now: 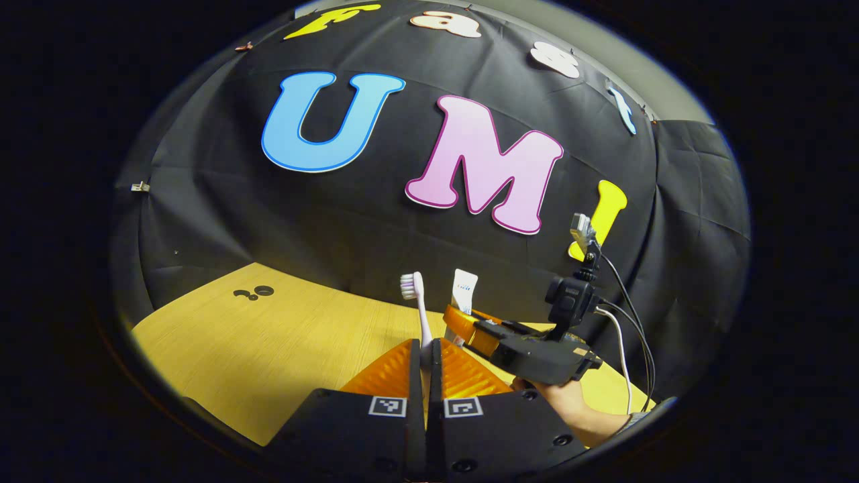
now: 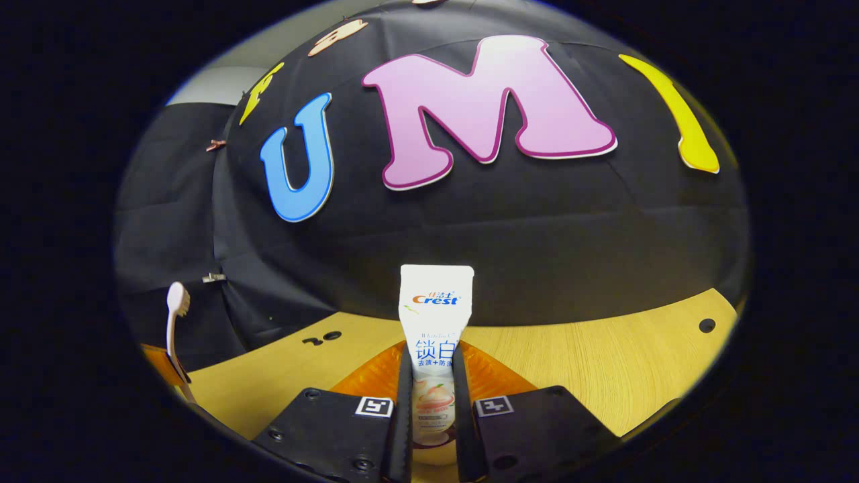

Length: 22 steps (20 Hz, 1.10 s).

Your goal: Put the toothbrush and toothpaste on the desktop into the cup, then pick up the cup and place it on the coaster on the desktop.

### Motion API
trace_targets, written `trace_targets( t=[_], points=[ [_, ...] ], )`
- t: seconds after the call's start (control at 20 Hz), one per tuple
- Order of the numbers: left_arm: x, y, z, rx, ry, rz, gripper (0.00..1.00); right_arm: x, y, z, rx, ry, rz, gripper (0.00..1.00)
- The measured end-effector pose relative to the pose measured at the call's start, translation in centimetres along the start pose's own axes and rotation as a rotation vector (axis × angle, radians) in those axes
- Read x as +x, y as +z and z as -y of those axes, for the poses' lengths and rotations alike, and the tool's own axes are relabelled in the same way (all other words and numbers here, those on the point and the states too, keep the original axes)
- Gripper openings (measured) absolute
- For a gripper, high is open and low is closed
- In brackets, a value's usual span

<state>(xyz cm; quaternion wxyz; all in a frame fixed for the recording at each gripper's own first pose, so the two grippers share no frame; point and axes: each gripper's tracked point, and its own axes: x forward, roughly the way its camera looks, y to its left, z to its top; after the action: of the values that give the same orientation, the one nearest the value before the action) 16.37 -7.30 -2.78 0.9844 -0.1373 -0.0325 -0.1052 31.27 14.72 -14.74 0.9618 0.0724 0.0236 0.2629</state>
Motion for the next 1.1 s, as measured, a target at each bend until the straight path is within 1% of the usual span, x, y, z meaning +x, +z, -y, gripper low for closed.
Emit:
trace_targets(
  t=[0.15, 0.2, 0.25, 0.45, 0.5, 0.55, 0.6, 0.65, 0.7, 0.75, 0.9, 0.95, 1.0, 1.05, 1.1],
  points=[
    [0.8, -0.1, -0.1, -0.005, 0.0, -0.002, 0.06, -0.1, -2.2, -0.4, -0.012, 0.022, -0.056, 0.3],
    [1.2, -0.2, 0.0, -0.007, 0.0, -0.002, 0.11, -0.1, -2.7, -0.4, -0.022, 0.025, -0.07, 0.29],
    [1.4, -0.2, 0.0, -0.009, 0.003, -0.003, 0.06, -0.2, -3.1, -0.4, -0.035, 0.026, -0.081, 0.29],
    [1.9, -0.6, 0.0, 0.0, 0.007, -0.009, 0.06, -0.7, -4.5, -0.5, -0.078, 0.045, -0.124, 0.3],
    [2.0, -0.6, 0.0, 0.002, 0.006, -0.009, 0.06, -1.0, -4.9, -0.5, -0.088, 0.05, -0.14, 0.26],
    [2.1, -0.5, 0.0, 0.003, 0.004, -0.01, 0.06, -1.1, -4.7, -0.5, -0.099, 0.051, -0.134, 0.32],
    [2.2, -0.7, 0.1, 0.004, 0.003, -0.013, 0.06, -1.3, -4.7, -0.4, -0.105, 0.05, -0.134, 0.27],
    [2.3, -0.8, 0.1, 0.006, 0.003, -0.015, 0.06, -1.3, -4.8, -0.4, -0.108, 0.05, -0.139, 0.34],
    [2.4, -0.9, 0.2, 0.006, 0.003, -0.015, 0.06, -1.5, -4.7, -0.4, -0.107, 0.054, -0.138, 0.35],
    [2.2, -0.9, 0.3, 0.005, 0.002, -0.014, 0.06, -1.6, -4.8, -0.4, -0.111, 0.056, -0.14, 0.39],
    [2.6, -1.1, 0.4, 0.003, 0.001, -0.012, 0.06, -1.8, -4.8, -0.4, -0.135, 0.054, -0.144, 0.42],
    [2.8, -1.1, 0.5, 0.004, 0.002, -0.011, 0.06, -2.0, -4.7, -0.4, -0.143, 0.054, -0.146, 0.4],
    [2.9, -1.1, 0.5, 0.004, 0.001, -0.011, 0.06, -2.1, -4.8, -0.4, -0.153, 0.053, -0.148, 0.47],
    [2.9, -1.0, 0.6, 0.005, 0.0, -0.01, 0.06, -2.1, -4.8, -0.5, -0.161, 0.053, -0.15, 0.49],
    [3.1, -1.2, 0.7, 0.008, -0.001, -0.011, 0.06, -2.1, -4.8, -0.6, -0.163, 0.058, -0.151, 0.46]
  ],
)
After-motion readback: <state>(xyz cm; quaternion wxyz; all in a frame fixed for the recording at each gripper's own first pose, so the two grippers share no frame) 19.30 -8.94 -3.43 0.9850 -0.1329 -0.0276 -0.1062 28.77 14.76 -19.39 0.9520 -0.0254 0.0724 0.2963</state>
